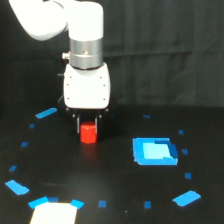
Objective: Pick up the red object from the table
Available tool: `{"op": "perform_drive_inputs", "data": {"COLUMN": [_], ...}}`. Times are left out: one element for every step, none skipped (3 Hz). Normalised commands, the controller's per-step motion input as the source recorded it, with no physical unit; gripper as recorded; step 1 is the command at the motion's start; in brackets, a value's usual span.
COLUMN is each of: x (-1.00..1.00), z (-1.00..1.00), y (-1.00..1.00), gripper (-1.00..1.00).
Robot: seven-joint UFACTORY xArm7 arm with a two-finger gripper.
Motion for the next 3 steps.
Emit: {"op": "perform_drive_inputs", "data": {"x": [0.22,-0.07,-0.07], "z": [1.0,0.97,1.0], "y": [0.06,-0.27,-0.35], "gripper": [-0.73,-0.17,-0.95]}}
